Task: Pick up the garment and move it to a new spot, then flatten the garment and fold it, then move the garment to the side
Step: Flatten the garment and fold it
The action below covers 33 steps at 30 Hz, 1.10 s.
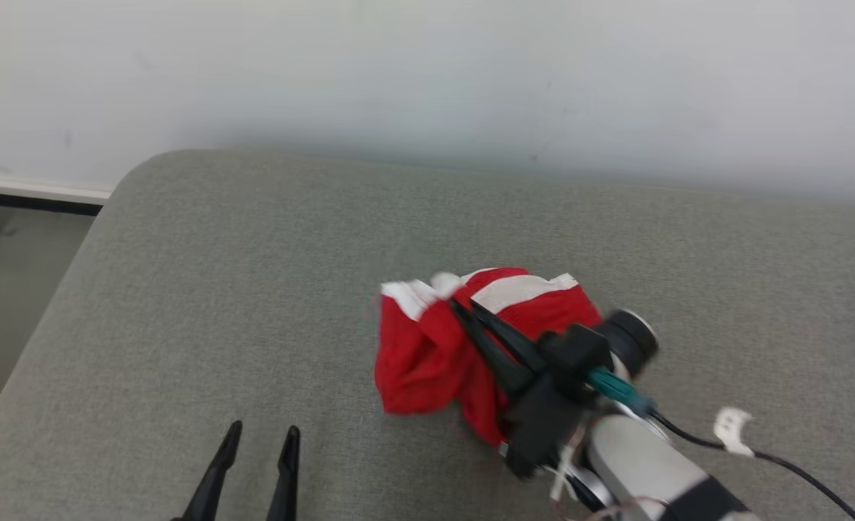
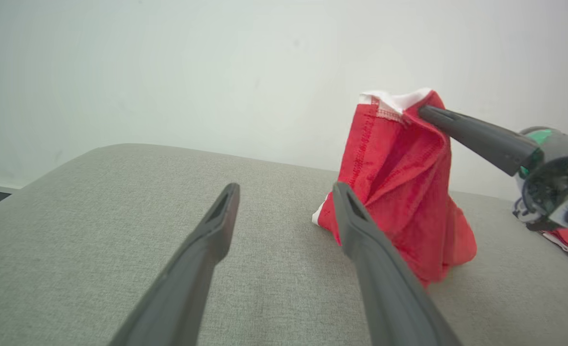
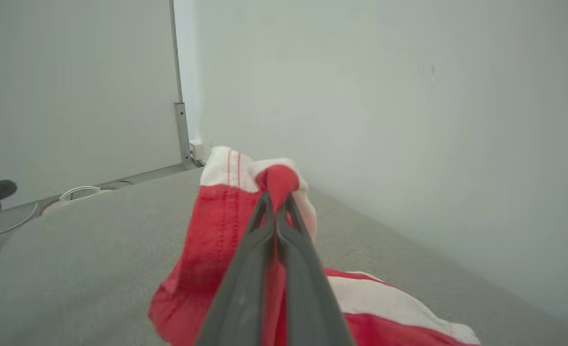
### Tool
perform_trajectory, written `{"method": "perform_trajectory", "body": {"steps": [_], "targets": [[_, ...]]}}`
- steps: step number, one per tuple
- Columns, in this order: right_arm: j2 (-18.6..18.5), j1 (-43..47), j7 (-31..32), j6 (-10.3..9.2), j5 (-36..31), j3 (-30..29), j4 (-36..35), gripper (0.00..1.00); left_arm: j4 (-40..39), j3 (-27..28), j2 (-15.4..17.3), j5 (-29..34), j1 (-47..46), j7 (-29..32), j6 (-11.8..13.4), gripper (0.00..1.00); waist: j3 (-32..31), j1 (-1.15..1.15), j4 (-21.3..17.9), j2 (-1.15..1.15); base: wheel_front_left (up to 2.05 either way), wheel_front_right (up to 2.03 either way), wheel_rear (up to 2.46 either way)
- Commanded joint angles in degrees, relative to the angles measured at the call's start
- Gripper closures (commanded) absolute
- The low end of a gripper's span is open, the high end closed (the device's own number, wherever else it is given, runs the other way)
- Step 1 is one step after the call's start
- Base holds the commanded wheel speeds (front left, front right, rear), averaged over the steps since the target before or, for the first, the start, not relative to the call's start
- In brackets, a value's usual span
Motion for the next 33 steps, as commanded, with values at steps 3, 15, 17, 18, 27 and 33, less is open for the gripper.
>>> {"method": "perform_trajectory", "body": {"steps": [3,15,17,18,27,33], "targets": [[-5.1,5.6,0.0,-0.07,1.3,-0.3,-3.5,1.00,-0.4,1.6,0.0,-0.1,1.5,-0.2,0.7,0.00,-1.1,0.00,-2.4,-0.01,0.00,0.00,0.00],[-17.4,22.4,3.2,-0.07,0.7,-11.7,-15.0,1.00,-1.3,2.5,0.0,0.5,2.6,-0.2,0.8,0.00,-2.8,0.00,-8.5,-0.01,0.00,0.00,0.00],[-19.7,25.4,4.5,-0.07,-1.2,-17.6,-18.2,1.00,-1.4,2.3,0.0,0.3,2.8,-0.2,0.9,0.00,-3.1,0.00,-9.4,-0.01,0.00,0.00,0.00],[-20.2,26.2,4.8,-0.08,-2.0,-19.5,-19.2,1.00,-1.4,2.3,0.0,0.3,2.9,-0.2,0.9,0.00,-3.1,0.00,-9.7,-0.01,0.00,0.00,0.00],[-19.8,31.6,2.8,-0.07,-7.2,-25.3,-31.2,1.00,-1.6,2.2,0.0,0.4,2.5,-0.2,0.7,0.00,-2.9,0.00,-11.2,-0.01,0.00,0.00,0.00],[-23.7,34.4,6.2,-0.07,-1.4,-16.0,-30.7,1.00,-1.5,1.9,0.0,0.2,2.1,-0.2,0.6,0.00,-2.2,0.00,-11.4,-0.01,0.00,0.00,0.00]]}}
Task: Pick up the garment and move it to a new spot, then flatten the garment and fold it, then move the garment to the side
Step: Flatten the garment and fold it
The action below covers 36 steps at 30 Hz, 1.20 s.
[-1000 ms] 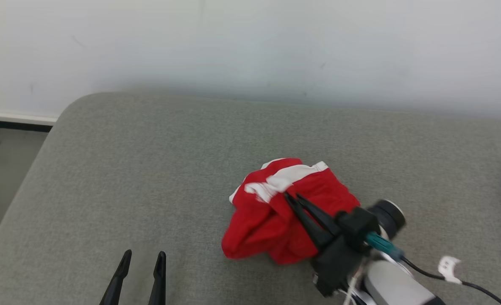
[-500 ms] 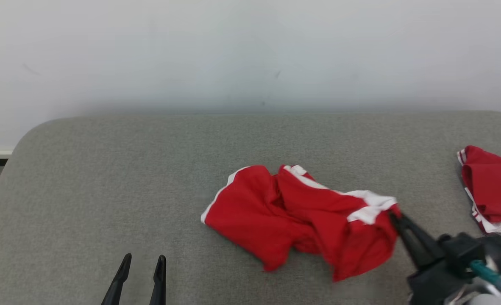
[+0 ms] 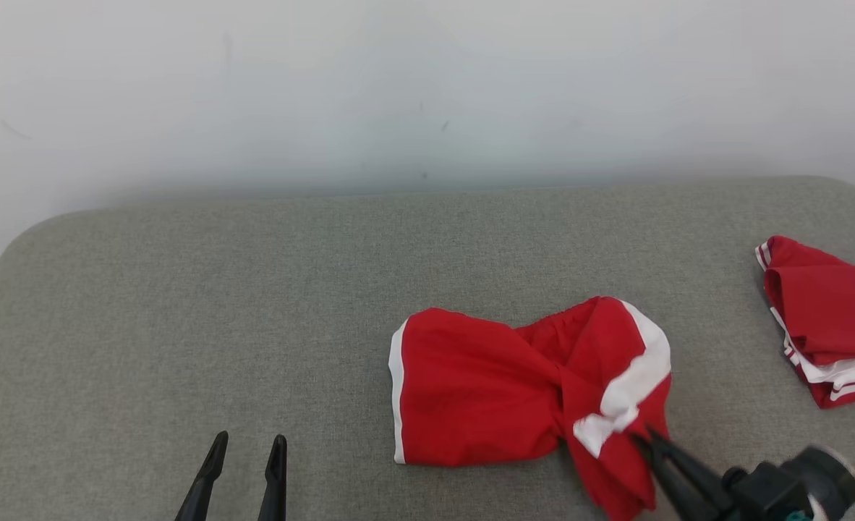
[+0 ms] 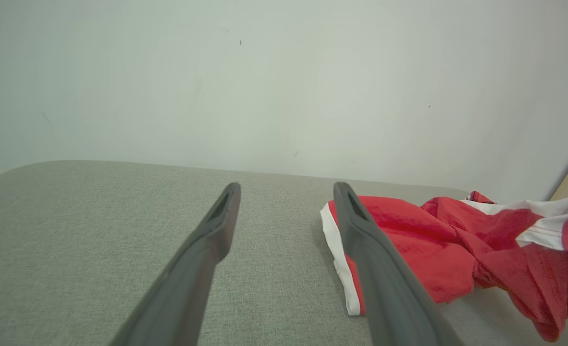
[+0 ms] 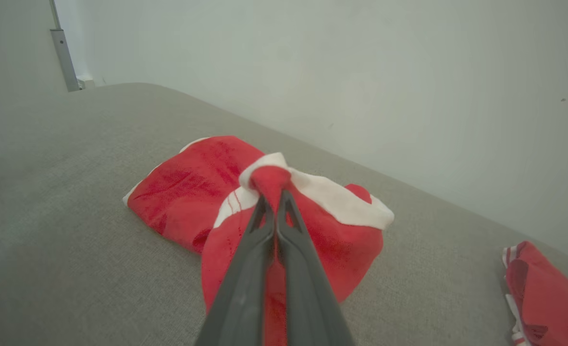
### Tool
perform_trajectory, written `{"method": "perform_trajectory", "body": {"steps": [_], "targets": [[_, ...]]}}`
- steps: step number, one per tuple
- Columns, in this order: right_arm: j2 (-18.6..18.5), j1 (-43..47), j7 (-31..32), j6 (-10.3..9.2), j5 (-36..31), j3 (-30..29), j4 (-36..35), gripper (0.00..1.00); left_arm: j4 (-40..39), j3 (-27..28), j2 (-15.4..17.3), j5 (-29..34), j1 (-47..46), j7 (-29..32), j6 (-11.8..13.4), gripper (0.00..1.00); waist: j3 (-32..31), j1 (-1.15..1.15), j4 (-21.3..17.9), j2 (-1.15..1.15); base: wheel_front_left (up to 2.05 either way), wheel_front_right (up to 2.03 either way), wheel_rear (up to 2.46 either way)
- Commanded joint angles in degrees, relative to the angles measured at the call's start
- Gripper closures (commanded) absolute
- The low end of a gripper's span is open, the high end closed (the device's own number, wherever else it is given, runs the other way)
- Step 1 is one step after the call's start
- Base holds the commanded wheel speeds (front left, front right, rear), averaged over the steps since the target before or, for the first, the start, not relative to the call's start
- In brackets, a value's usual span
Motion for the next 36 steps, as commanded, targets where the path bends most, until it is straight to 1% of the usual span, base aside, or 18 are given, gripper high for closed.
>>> {"method": "perform_trajectory", "body": {"steps": [1,4,5,6,7,9,14,20,22,23,25,27,29,30,32,36], "targets": [[-0.6,0.9,0.5,-0.07,1.0,0.5,0.4,1.00,-0.1,0.1,0.0,0.0,-0.2,-0.2,-0.1,0.00,0.1,0.00,0.0,0.00,0.00,0.00,0.00],[-2.4,1.3,3.4,-0.07,5.4,3.6,2.0,1.00,-0.1,0.2,0.0,0.0,-0.3,-0.2,-0.2,0.00,0.4,0.00,0.0,0.00,0.00,0.00,0.00],[-2.9,1.4,4.2,-0.07,6.2,4.1,2.4,0.77,0.0,0.3,0.0,0.1,-0.3,-0.2,-0.3,0.00,0.5,0.00,0.0,0.00,0.00,0.00,0.00],[-3.4,1.5,4.7,-0.07,6.9,4.4,2.6,0.31,0.0,0.4,0.0,0.1,-0.3,-0.2,-0.4,0.00,0.5,0.00,0.0,0.00,0.00,0.00,0.00],[-3.7,1.7,5.0,-0.07,7.5,4.4,2.9,0.00,0.1,0.5,0.0,0.1,-0.2,-0.2,-0.5,0.00,0.5,0.00,-0.1,0.00,0.00,0.00,0.00],[-4.3,2.1,5.8,-0.07,8.2,3.4,4.0,0.00,0.2,0.7,0.0,0.2,0.0,-0.2,-0.5,0.00,0.4,0.00,-0.3,0.00,0.00,0.00,0.00],[-4.1,3.6,6.7,-0.07,8.2,-1.3,7.3,0.00,0.5,0.2,0.0,0.2,0.5,-0.2,-0.5,0.00,-0.3,0.00,-0.8,0.00,0.00,0.00,0.00],[-4.0,4.3,9.5,-0.07,2.8,-12.1,9.8,0.00,0.5,-0.4,0.0,0.4,0.9,-0.2,-0.4,0.00,-0.7,0.00,-1.0,0.00,0.00,0.00,0.00],[-3.1,3.3,10.8,-0.07,1.5,-16.3,9.6,0.00,0.5,-0.5,0.0,0.4,0.9,-0.2,-0.5,0.00,-0.6,0.00,-1.0,0.00,0.00,0.00,0.00],[-2.8,2.5,11.5,-0.07,0.7,-17.5,9.3,0.00,0.6,-0.7,0.0,0.5,0.8,-0.2,-0.6,0.00,-0.6,0.00,-0.9,0.00,0.00,0.00,0.00],[-1.2,0.3,12.2,-0.07,1.5,-19.7,8.8,0.00,0.7,-0.9,0.1,0.6,0.5,-0.2,-0.9,0.00,-0.5,0.00,-0.6,0.00,0.00,0.00,0.00],[0.5,-2.4,11.8,-0.07,3.0,-19.9,9.4,0.00,0.9,-1.2,0.0,0.6,0.1,-0.2,-1.1,0.00,-0.2,0.00,-0.3,0.00,0.00,0.00,0.00],[2.8,-5.7,11.1,-0.07,5.7,-18.4,11.2,0.00,1.1,-1.6,0.1,0.5,-0.5,-0.2,-1.1,0.00,0.1,0.00,0.2,0.00,0.00,0.00,0.00],[3.1,-7.7,11.0,-0.07,6.1,-17.2,12.8,0.00,1.2,-1.8,0.0,0.4,-0.8,-0.2,-1.3,0.00,0.3,0.00,0.5,0.00,0.00,0.00,0.00],[4.4,-11.9,10.5,-0.07,8.3,-14.4,16.5,0.00,1.3,-2.3,0.0,0.4,-1.3,-0.2,-1.5,0.00,0.9,0.00,1.1,0.00,0.00,0.00,0.00],[5.5,-20.7,9.3,-0.07,11.6,-8.4,26.4,0.00,1.5,-2.7,0.0,0.5,-2.3,-0.2,-1.8,0.00,2.2,0.00,2.4,0.00,0.00,0.00,0.00]]}}
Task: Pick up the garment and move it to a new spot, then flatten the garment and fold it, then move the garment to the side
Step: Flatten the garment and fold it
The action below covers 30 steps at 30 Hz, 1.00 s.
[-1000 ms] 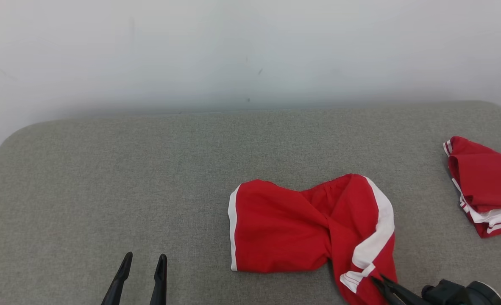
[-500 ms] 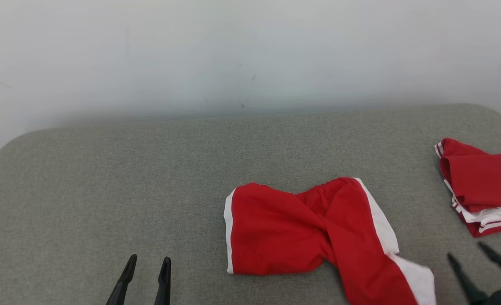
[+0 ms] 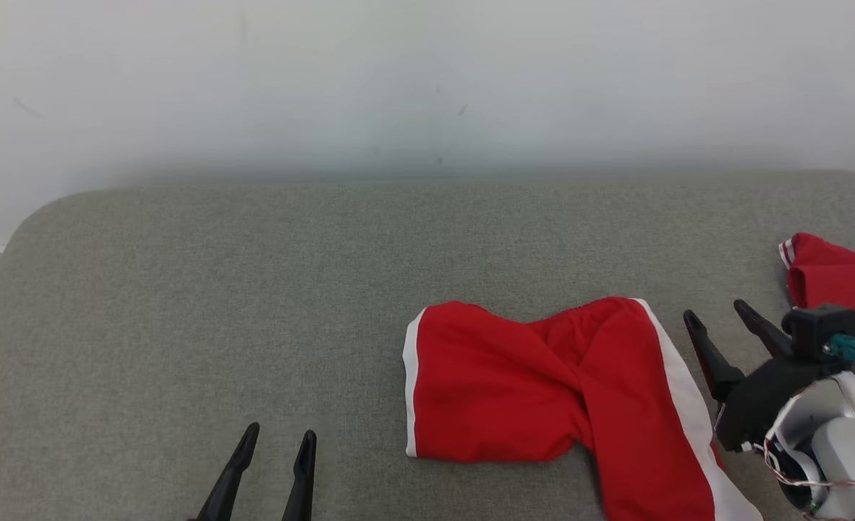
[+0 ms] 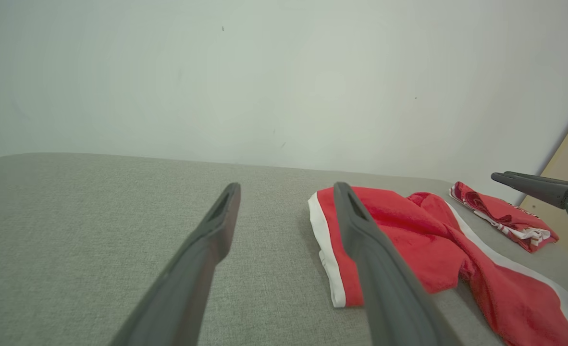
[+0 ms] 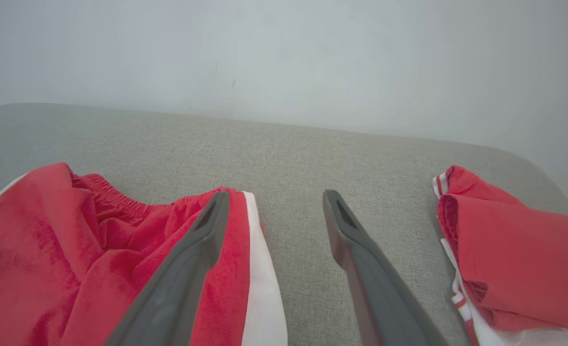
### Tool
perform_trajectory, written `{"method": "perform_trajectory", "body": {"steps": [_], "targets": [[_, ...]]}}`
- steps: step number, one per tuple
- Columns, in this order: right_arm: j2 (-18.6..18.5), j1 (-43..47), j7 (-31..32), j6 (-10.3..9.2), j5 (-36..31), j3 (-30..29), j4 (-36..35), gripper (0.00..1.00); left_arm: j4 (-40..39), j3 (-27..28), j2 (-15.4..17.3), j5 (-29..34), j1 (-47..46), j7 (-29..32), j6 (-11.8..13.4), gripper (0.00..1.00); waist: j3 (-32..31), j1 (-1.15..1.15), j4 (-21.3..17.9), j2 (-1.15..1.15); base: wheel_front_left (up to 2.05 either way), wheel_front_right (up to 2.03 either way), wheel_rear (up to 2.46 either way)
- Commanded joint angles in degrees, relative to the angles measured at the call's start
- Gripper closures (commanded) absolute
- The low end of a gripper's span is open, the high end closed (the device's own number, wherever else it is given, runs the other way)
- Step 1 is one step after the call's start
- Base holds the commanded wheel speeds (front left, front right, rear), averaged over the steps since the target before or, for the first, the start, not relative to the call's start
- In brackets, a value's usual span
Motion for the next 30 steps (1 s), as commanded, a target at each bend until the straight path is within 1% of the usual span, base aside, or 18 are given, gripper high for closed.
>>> {"method": "perform_trajectory", "body": {"steps": [1,4,5,6,7,8,9,15,19,20,21,22,27,30], "targets": [[0.6,-3.8,-0.7,-0.07,2.1,2.8,4.5,0.00,0.3,0.0,0.0,0.4,-0.9,-0.2,-0.2,0.00,1.4,0.00,1.3,0.00,0.00,0.00,0.00],[0.9,-9.1,-1.7,-0.07,5.0,6.8,11.5,0.00,0.5,-0.1,0.0,0.3,-1.6,-0.2,-0.4,0.00,2.5,0.00,2.4,0.00,0.00,0.00,0.00],[0.9,-9.1,-1.7,-0.07,5.0,6.8,11.5,0.00,0.5,-0.1,0.0,0.3,-1.6,-0.2,-0.4,0.00,2.5,0.00,2.4,0.00,0.00,0.00,0.00],[1.5,-12.0,-2.0,-0.07,7.0,9.2,15.7,0.00,0.5,-0.2,0.0,0.1,-2.1,-0.2,-0.7,0.00,3.2,0.00,3.0,0.00,0.00,0.00,0.00],[1.5,-12.0,-2.0,-0.07,7.0,9.2,15.7,0.00,0.5,-0.2,0.0,0.1,-2.1,-0.2,-0.7,0.00,3.2,0.00,3.0,0.00,0.00,0.00,0.00],[2.1,-14.5,-2.6,-0.07,9.0,11.4,19.2,0.00,0.6,-0.2,0.0,0.0,-2.4,-0.2,-0.8,0.00,3.9,0.00,3.5,0.00,0.00,0.00,0.00],[2.1,-14.5,-2.6,-0.07,9.0,11.4,19.2,0.00,0.6,-0.2,0.0,0.0,-2.4,-0.2,-0.8,0.00,3.9,0.00,3.5,0.00,0.00,0.00,0.00],[3.6,-20.2,-3.3,-0.07,12.9,17.0,28.3,0.00,0.5,-0.3,0.0,0.1,-3.6,-0.2,-1.3,0.00,6.3,0.00,4.6,0.00,0.00,0.00,0.00],[4.9,-22.5,-4.6,-0.07,14.4,20.3,32.5,0.00,0.5,0.0,0.0,0.2,-4.5,-0.2,-1.4,0.00,7.3,0.00,4.8,0.00,0.00,0.00,0.00],[4.9,-23.1,-5.6,-0.07,14.7,20.8,33.3,0.50,0.5,0.1,0.0,0.2,-4.5,-0.2,-1.5,0.00,7.5,0.00,4.8,0.00,0.00,0.00,0.00],[4.8,-23.3,-6.5,-0.07,14.6,21.8,33.9,0.84,0.5,0.2,0.0,0.2,-4.6,-0.2,-1.5,0.00,7.6,0.00,4.7,0.00,0.00,0.00,0.00],[4.7,-23.6,-7.5,-0.07,14.6,22.7,34.6,1.00,0.5,0.3,0.0,0.2,-4.7,-0.2,-1.5,0.00,7.7,0.00,4.6,0.00,0.00,0.00,0.00],[3.2,-26.5,-14.2,-0.07,12.9,25.6,36.9,1.00,0.6,0.8,0.0,0.2,-4.6,-0.2,-1.4,0.00,7.2,0.00,3.2,0.00,0.00,0.00,0.00],[2.1,-28.8,-16.3,-0.07,11.2,25.3,37.1,1.00,0.7,0.7,0.0,0.2,-4.4,-0.2,-1.4,0.00,6.4,0.00,2.4,0.00,0.00,0.00,0.00]]}}
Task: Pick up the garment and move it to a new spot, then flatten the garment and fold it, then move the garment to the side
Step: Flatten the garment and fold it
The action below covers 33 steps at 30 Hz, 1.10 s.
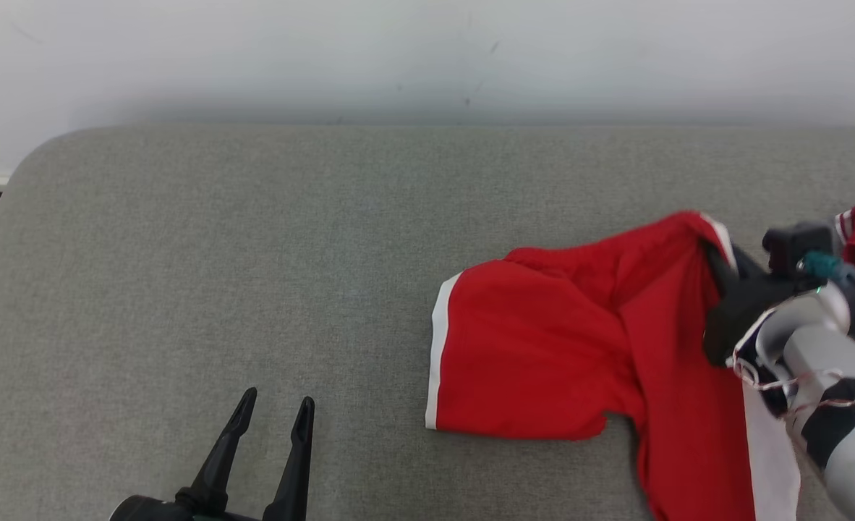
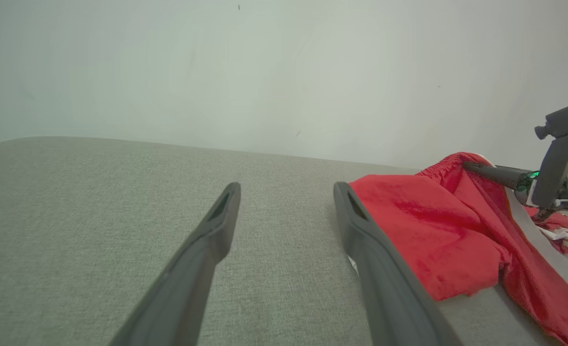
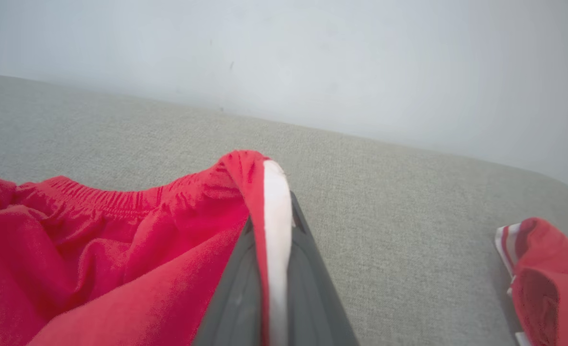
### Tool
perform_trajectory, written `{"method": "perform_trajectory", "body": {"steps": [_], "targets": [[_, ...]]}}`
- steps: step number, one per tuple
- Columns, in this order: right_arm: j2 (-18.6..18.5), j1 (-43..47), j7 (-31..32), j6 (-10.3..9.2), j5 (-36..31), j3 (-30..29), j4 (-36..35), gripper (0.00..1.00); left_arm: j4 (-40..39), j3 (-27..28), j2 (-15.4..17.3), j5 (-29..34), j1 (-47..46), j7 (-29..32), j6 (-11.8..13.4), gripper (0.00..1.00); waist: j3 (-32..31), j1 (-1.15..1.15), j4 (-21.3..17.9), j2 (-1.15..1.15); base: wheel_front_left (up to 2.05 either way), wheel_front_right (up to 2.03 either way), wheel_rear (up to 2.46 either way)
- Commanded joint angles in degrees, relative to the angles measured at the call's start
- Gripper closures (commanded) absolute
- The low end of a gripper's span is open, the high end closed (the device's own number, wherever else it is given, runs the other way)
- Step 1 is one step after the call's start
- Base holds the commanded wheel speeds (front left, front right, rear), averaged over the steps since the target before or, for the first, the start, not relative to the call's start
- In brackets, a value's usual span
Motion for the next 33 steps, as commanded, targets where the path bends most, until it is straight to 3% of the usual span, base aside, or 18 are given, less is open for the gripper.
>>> {"method": "perform_trajectory", "body": {"steps": [1,8,13,17,27,28,29,30,31,33], "targets": [[-0.5,-1.4,-0.6,-0.07,-1.2,-0.3,-0.8,1.00,0.1,0.0,0.1,0.1,0.1,-0.2,0.2,0.00,-0.9,-0.01,-0.8,-0.01,0.00,0.00,0.00],[-1.5,-2.1,-0.7,-0.07,-8.6,-6.1,-15.8,1.00,0.3,-0.6,0.1,0.0,0.6,-0.2,0.6,0.00,-2.4,-0.01,-1.2,-0.01,0.00,0.00,0.00],[-0.7,1.1,-0.8,-0.07,-10.2,0.7,-25.7,1.00,0.3,-0.7,0.1,-0.3,1.2,-0.2,1.0,0.00,-3.5,-0.01,-0.2,-0.01,0.00,0.00,0.00],[-0.6,2.7,-0.8,-0.07,-11.0,7.7,-28.3,1.00,0.3,-0.7,0.1,-0.5,1.6,-0.2,0.9,0.00,-3.9,-0.01,0.5,-0.01,0.00,0.00,0.00],[2.9,10.5,-0.8,-0.07,-14.6,16.7,-35.1,1.00,0.3,-0.4,0.0,-0.5,2.8,-0.2,1.6,0.00,-5.3,-0.01,0.7,-0.01,0.00,0.00,0.00],[3.3,11.2,-0.8,-0.07,-15.1,17.5,-34.7,0.92,0.3,-0.4,0.1,-0.5,2.9,-0.2,1.7,0.00,-5.6,-0.01,0.5,-0.01,0.00,0.00,0.00],[3.8,11.9,-0.8,-0.07,-15.3,18.2,-34.4,0.69,0.3,-0.4,0.0,-0.5,3.1,-0.2,1.8,0.00,-5.8,-0.01,0.4,-0.01,0.00,0.00,0.00],[4.3,12.7,-0.8,-0.07,-14.8,18.9,-33.9,0.07,0.3,-0.5,0.1,-0.4,3.3,-0.2,1.8,0.00,-6.0,-0.01,0.3,-0.01,0.00,0.00,0.00],[4.8,13.4,-0.8,-0.07,-14.5,19.4,-33.6,0.00,0.3,-0.6,0.0,-0.4,3.4,-0.2,1.8,0.00,-6.3,-0.01,0.1,-0.01,0.00,0.00,0.00],[5.7,14.9,-0.8,-0.07,-13.1,20.0,-33.4,0.00,0.4,-0.7,0.1,-0.3,3.7,-0.2,1.9,0.00,-6.8,-0.01,-0.2,-0.01,0.00,0.00,0.00]]}}
